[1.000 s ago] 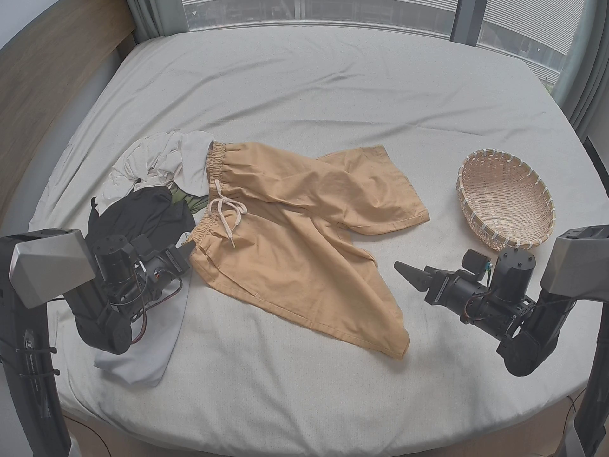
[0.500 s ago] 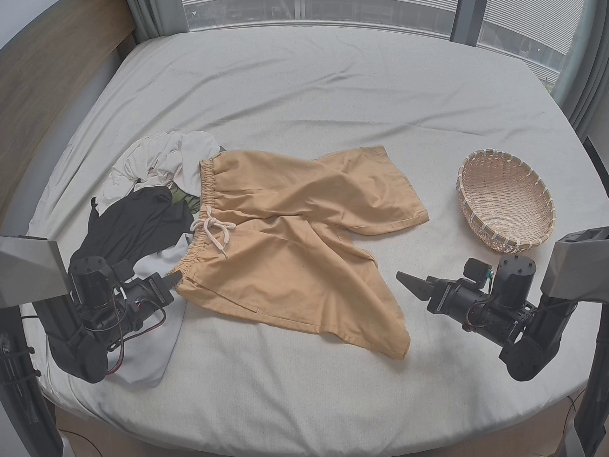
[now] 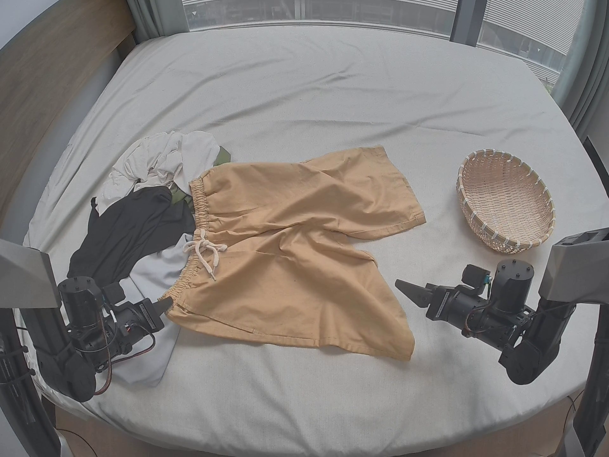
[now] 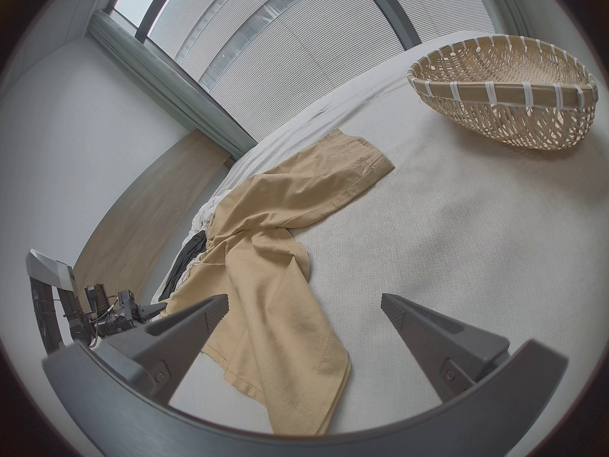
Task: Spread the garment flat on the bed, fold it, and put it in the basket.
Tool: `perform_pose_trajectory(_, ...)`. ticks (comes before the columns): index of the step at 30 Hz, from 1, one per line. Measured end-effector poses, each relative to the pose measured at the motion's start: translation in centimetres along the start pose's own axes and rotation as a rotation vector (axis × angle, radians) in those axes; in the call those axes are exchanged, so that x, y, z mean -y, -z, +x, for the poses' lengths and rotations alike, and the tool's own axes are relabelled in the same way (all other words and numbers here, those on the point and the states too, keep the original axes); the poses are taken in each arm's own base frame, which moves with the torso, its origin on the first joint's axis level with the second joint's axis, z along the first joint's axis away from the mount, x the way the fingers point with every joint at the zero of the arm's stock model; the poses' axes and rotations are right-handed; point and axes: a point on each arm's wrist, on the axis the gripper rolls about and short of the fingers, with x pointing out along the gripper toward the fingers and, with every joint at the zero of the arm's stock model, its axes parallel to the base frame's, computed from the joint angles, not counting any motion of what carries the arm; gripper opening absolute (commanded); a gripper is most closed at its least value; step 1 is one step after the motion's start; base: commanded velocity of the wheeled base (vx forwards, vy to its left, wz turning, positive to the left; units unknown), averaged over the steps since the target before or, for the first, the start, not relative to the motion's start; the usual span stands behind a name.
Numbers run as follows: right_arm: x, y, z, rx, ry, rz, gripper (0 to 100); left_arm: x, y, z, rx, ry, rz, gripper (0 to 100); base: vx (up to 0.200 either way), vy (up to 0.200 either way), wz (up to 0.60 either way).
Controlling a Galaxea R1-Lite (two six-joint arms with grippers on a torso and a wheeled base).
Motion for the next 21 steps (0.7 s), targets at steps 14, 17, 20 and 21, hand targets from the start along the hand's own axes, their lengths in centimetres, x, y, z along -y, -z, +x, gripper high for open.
perform_pose_trajectory(14, 0.1, 0.3, 0.1, -0.009, 0.004, 0.002, 100, -0.9, -2.1, 0.0, 0.080, 0.010, -0.003, 100, 0.000, 0.000, 0.00)
perform_pose_trajectory(17, 0.2, 0.3, 0.1, -0.011, 0.005, 0.002, 100, -0.7, -2.9, -0.3, 0.110, 0.017, 0.003, 100, 0.000, 0.000, 0.00)
perform_pose_trajectory(20, 0.2, 0.4, 0.2, -0.013, 0.006, 0.003, 100, 0.0, -3.2, -0.3, 0.123, 0.044, 0.016, 100, 0.000, 0.000, 0.00)
perform_pose_trajectory(21, 0.2, 0.4, 0.2, -0.014, 0.007, 0.003, 100, 0.5, -3.2, -0.2, 0.124, 0.060, 0.023, 100, 0.000, 0.000, 0.00)
